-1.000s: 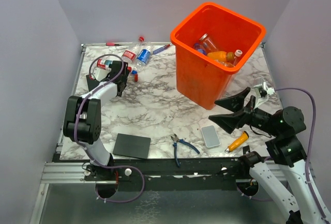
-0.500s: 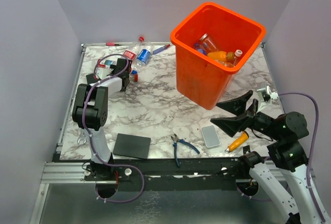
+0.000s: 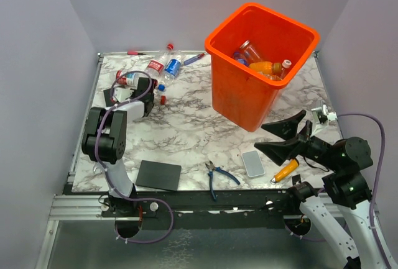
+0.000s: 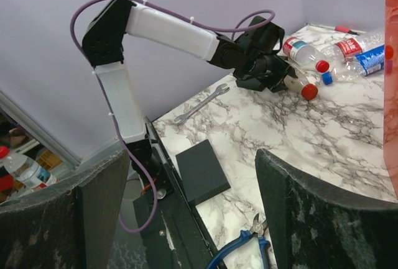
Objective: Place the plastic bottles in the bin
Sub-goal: Pick up the plastic bottle at the center of the board.
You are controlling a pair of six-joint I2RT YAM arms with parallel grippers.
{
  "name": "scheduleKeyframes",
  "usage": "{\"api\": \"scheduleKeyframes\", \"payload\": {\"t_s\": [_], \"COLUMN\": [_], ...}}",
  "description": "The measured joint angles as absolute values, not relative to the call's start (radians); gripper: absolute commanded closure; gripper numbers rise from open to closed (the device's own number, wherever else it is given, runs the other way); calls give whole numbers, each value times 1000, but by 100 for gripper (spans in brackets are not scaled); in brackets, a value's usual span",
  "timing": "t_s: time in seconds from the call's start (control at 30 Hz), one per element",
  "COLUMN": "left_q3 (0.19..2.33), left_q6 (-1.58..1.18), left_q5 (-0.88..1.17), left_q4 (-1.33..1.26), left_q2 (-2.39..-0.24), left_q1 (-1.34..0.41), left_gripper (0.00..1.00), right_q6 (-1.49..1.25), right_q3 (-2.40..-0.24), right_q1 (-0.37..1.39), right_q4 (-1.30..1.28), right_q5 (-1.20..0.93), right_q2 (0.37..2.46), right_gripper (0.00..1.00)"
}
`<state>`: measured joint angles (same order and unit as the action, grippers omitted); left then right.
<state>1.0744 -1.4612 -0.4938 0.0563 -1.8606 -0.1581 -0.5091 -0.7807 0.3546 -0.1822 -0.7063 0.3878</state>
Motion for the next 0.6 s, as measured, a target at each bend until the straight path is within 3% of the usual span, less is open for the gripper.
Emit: {"api": "scheduleKeyframes", "payload": {"t_s": [0.1, 0.27, 0.6], "left_q3": [983, 807, 789], "left_q6": [-1450, -1404, -1100], "left_q5": [-458, -405, -260], "left_q4": [45, 32, -88], "left_q2": [-1773, -1444, -931], "left_q1": [-162, -213, -253], "left_gripper": [79, 80, 82], "right_q6": [-525, -578, -554], "right_q3": [-781, -781, -1026], "right_q1": [355, 355, 420], "right_q4": [-180, -118, -130], "right_q5": [-707, -730, -701], "right_q2": [395, 480, 771], "right_gripper": [15, 17, 15]}}
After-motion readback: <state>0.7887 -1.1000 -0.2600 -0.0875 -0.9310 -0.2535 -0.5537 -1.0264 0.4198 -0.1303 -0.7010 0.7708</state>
